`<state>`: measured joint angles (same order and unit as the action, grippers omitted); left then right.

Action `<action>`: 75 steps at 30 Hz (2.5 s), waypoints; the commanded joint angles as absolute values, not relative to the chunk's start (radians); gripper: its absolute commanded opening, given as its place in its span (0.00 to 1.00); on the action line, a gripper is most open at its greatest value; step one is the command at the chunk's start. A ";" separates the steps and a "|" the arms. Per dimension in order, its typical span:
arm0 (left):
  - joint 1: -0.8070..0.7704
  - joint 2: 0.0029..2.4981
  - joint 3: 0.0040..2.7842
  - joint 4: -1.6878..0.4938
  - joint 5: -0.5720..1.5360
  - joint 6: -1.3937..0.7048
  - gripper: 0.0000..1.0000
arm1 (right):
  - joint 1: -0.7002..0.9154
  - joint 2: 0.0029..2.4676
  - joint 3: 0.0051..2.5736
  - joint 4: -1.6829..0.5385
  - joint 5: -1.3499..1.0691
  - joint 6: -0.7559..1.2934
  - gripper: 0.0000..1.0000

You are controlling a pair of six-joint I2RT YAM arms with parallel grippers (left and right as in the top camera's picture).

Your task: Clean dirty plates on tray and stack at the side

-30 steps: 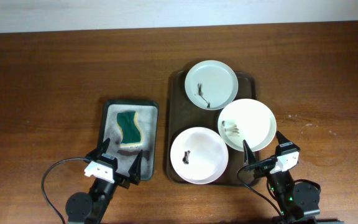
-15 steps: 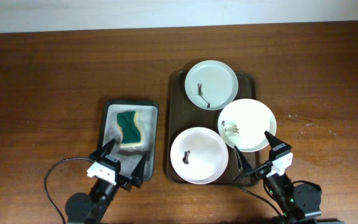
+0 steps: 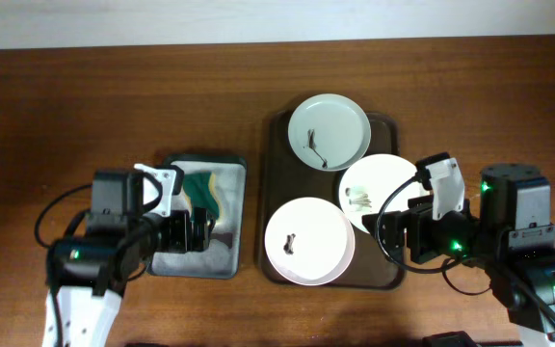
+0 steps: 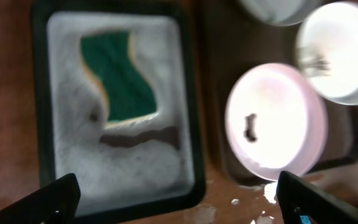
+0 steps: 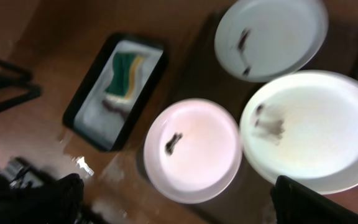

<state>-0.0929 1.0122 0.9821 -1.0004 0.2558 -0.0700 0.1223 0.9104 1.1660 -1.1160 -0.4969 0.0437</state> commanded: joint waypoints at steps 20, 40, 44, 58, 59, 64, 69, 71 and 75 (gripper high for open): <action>-0.226 1.751 1.121 -0.813 -0.015 -0.299 0.52 | 0.316 1.059 1.146 -1.306 -0.316 0.227 0.66; -0.352 1.391 1.282 -1.002 0.214 -0.234 0.00 | 0.314 1.703 0.867 -0.743 -0.231 0.335 0.13; -0.459 1.422 1.229 -0.939 0.214 -0.304 0.00 | 0.305 1.716 0.868 -0.669 -0.163 0.465 0.04; -0.715 1.999 1.158 -0.548 0.223 -0.622 0.00 | 0.306 1.716 0.868 -0.677 -0.146 0.588 0.04; -0.715 2.029 1.158 -0.555 0.196 -0.621 0.00 | 0.305 1.716 0.868 -0.680 -0.145 0.606 0.04; -0.658 2.025 1.242 -0.818 -0.198 -0.621 0.00 | 0.305 1.715 0.868 -0.683 -0.145 0.638 0.04; -0.663 2.025 1.278 -0.881 -0.322 -0.560 0.00 | 0.305 1.715 0.868 -0.688 -0.145 0.638 0.04; -0.664 2.025 1.280 -0.821 -0.149 -0.560 0.00 | 0.305 1.716 0.868 -0.689 -0.145 0.638 0.04; -0.703 2.031 1.263 -0.587 0.330 -0.560 0.00 | 0.305 1.716 0.868 -0.692 -0.145 0.644 0.04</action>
